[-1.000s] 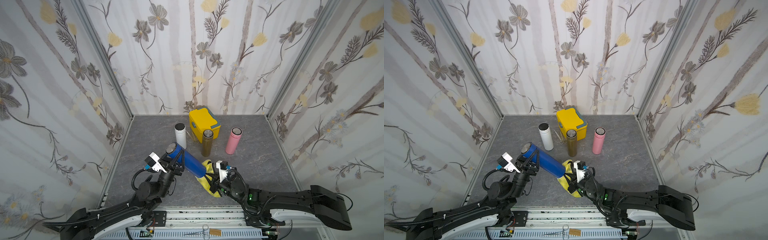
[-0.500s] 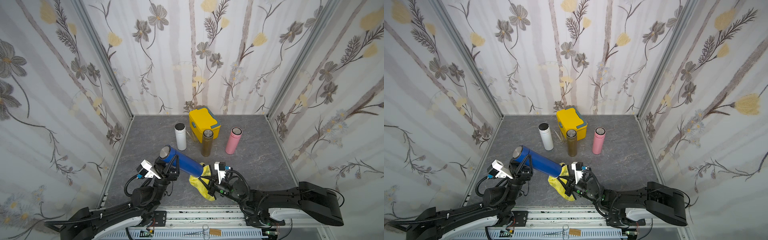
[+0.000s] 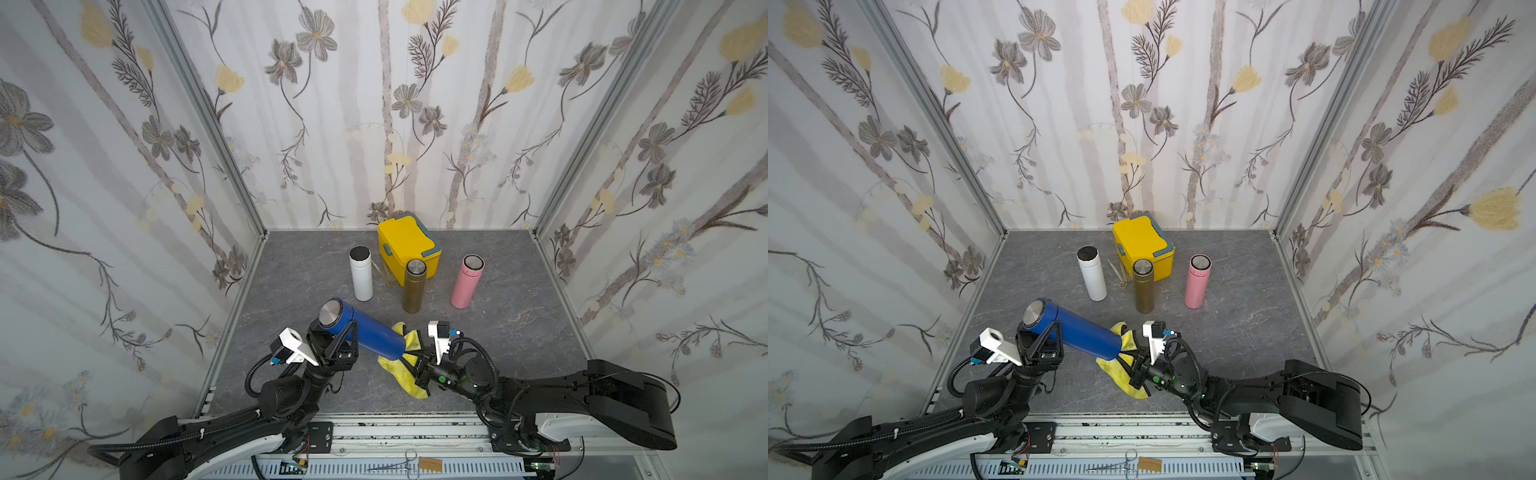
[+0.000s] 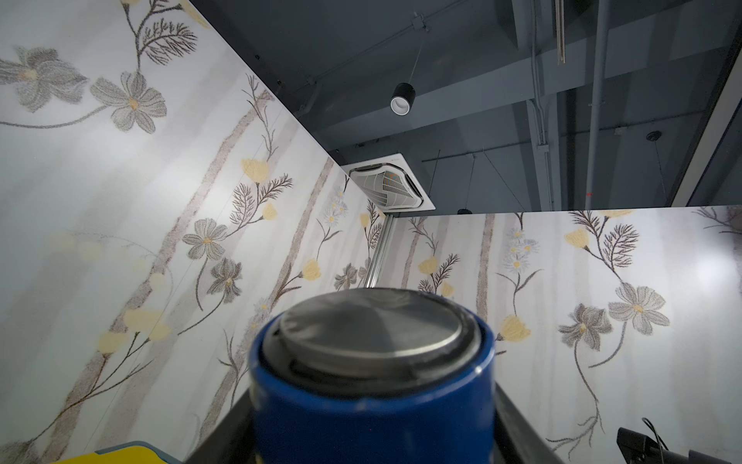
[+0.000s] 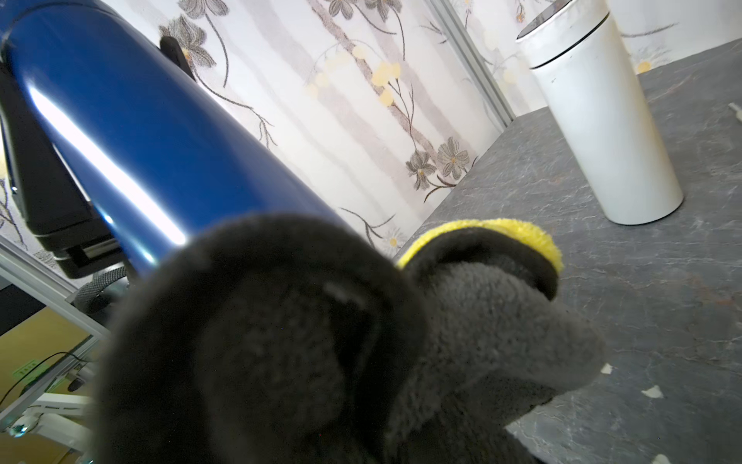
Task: Wipe the surface of the thermos
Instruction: Wipe the dirt from the surface of the thermos.
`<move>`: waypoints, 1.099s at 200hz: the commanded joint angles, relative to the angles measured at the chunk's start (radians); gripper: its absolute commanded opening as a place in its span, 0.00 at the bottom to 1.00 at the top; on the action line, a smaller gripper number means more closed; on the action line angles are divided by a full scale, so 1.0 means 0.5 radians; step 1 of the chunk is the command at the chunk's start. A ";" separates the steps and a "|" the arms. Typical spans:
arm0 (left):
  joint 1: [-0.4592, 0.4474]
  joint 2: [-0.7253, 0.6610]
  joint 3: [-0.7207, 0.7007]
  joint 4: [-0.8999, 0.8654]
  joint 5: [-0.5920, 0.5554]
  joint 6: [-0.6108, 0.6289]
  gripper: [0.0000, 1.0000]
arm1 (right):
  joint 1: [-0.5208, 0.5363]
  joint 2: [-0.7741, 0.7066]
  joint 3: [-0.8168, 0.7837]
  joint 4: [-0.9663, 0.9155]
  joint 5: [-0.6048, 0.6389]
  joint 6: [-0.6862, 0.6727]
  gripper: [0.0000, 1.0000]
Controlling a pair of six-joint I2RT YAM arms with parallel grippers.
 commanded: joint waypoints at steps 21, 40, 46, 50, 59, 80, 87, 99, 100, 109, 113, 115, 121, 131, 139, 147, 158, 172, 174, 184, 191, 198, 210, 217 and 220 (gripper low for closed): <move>-0.001 0.010 -0.032 0.146 0.028 -0.033 0.00 | 0.067 0.214 0.065 0.345 -0.096 0.029 0.00; -0.001 0.008 -0.038 0.152 0.023 -0.027 0.00 | -0.003 0.163 -0.027 0.427 -0.083 0.055 0.00; -0.004 0.007 -0.041 0.155 0.023 -0.025 0.00 | -0.033 0.122 -0.054 0.417 -0.082 0.060 0.00; -0.001 0.004 -0.041 0.155 0.023 -0.024 0.00 | -0.050 0.093 -0.067 0.400 -0.075 0.063 0.00; -0.001 0.001 -0.042 0.157 0.021 -0.016 0.00 | -0.069 0.026 -0.084 0.328 -0.035 0.053 0.00; 0.000 0.001 -0.041 0.155 0.019 0.000 0.00 | -0.052 -0.039 -0.009 0.080 -0.027 0.025 0.00; -0.001 0.001 -0.041 0.155 0.015 0.000 0.00 | -0.024 -0.008 0.023 0.064 -0.024 0.009 0.00; 0.000 0.004 -0.040 0.156 0.013 0.007 0.00 | 0.029 0.075 0.064 0.105 -0.023 0.005 0.00; -0.002 0.004 -0.041 0.156 0.012 0.007 0.00 | 0.031 0.082 0.064 0.109 -0.024 0.005 0.00; -0.002 0.004 -0.041 0.153 0.002 0.014 0.00 | 0.051 0.152 0.077 0.171 -0.049 0.019 0.00; -0.003 0.002 -0.039 0.151 -0.003 0.019 0.00 | 0.051 0.178 0.077 0.204 -0.057 0.029 0.00; -0.002 0.001 -0.039 0.148 -0.008 0.019 0.00 | 0.052 0.191 0.073 0.218 -0.058 0.032 0.00; -0.001 -0.004 -0.039 0.139 -0.024 0.031 0.00 | 0.051 0.220 0.059 0.265 -0.051 0.041 0.00; -0.002 -0.018 -0.032 0.101 -0.071 0.055 0.00 | 0.043 0.247 0.015 0.348 -0.015 0.047 0.00; -0.001 -0.040 -0.024 0.043 -0.123 0.086 0.00 | 0.029 0.245 -0.028 0.384 0.005 0.051 0.00; -0.001 -0.075 -0.012 -0.030 -0.178 0.135 0.00 | 0.008 0.216 -0.069 0.383 0.028 0.054 0.00; -0.002 -0.128 0.021 -0.169 -0.285 0.226 0.00 | -0.019 0.136 -0.129 0.327 0.083 0.046 0.00; 0.008 -0.209 0.100 -0.474 -0.445 0.366 0.00 | -0.043 -0.040 -0.176 0.123 0.195 0.007 0.00; 0.010 -0.218 0.116 -0.525 -0.464 0.384 0.00 | -0.043 -0.069 -0.179 0.093 0.214 -0.001 0.00; 0.029 -0.243 0.178 -0.715 -0.573 0.474 0.00 | -0.046 -0.234 -0.185 -0.176 0.342 -0.028 0.00; 0.038 -0.239 0.187 -0.742 -0.645 0.545 0.00 | -0.051 -0.348 -0.176 -0.382 0.434 -0.037 0.00; 0.051 -0.227 0.176 -0.714 -0.704 0.619 0.00 | -0.057 -0.455 -0.162 -0.579 0.515 -0.058 0.00; 0.095 -0.191 0.157 -0.643 -0.817 0.715 0.00 | -0.070 -0.610 -0.128 -0.891 0.642 -0.096 0.00; 0.131 -0.165 0.160 -0.636 -0.858 0.753 0.00 | -0.076 -0.691 -0.106 -1.047 0.717 -0.109 0.00; 0.153 -0.151 0.164 -0.642 -0.870 0.764 0.00 | -0.077 -0.724 -0.098 -1.120 0.745 -0.113 0.00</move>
